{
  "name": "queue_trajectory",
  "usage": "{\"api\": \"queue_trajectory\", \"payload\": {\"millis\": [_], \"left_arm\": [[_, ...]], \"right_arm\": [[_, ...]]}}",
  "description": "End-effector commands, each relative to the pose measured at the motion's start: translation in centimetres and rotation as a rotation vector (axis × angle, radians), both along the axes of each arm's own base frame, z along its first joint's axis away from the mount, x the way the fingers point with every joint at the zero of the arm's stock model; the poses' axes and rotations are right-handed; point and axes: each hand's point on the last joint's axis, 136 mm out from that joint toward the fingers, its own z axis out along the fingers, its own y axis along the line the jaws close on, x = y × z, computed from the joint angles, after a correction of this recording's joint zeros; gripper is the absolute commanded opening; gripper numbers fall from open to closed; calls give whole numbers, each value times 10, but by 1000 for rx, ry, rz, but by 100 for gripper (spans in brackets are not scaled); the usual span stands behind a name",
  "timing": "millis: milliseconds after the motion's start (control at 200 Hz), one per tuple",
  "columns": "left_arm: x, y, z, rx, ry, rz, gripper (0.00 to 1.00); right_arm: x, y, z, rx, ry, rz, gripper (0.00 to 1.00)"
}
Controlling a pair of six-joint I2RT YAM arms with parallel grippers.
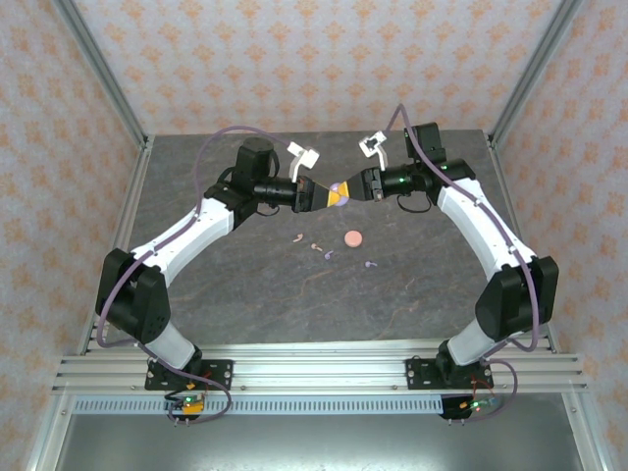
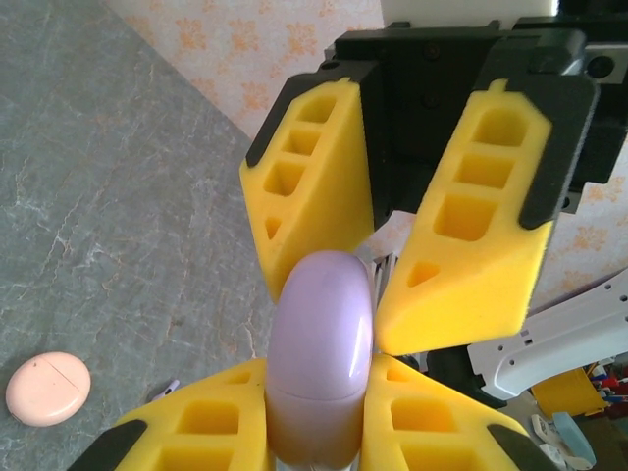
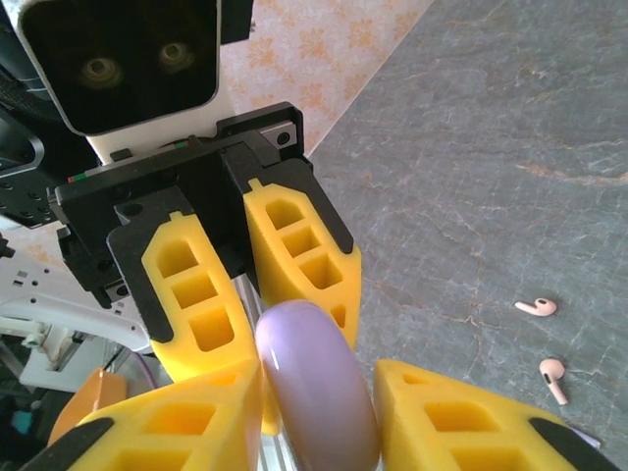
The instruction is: Insert the wireless bluetooth earbuds into the charging case
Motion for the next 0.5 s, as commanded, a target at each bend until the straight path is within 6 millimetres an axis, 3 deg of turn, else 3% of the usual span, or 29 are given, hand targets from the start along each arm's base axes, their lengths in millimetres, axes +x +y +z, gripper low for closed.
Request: {"api": "queue_trajectory", "payload": {"millis": [0,496], "left_arm": [[4,4,9,-2,-28,21,18],[-2,4,18,-25,-45,-5,19]], "right_arm": [[-2,-6,20,17,-83,-22,36],[-12,-3,11,20,-53,47,37]]}}
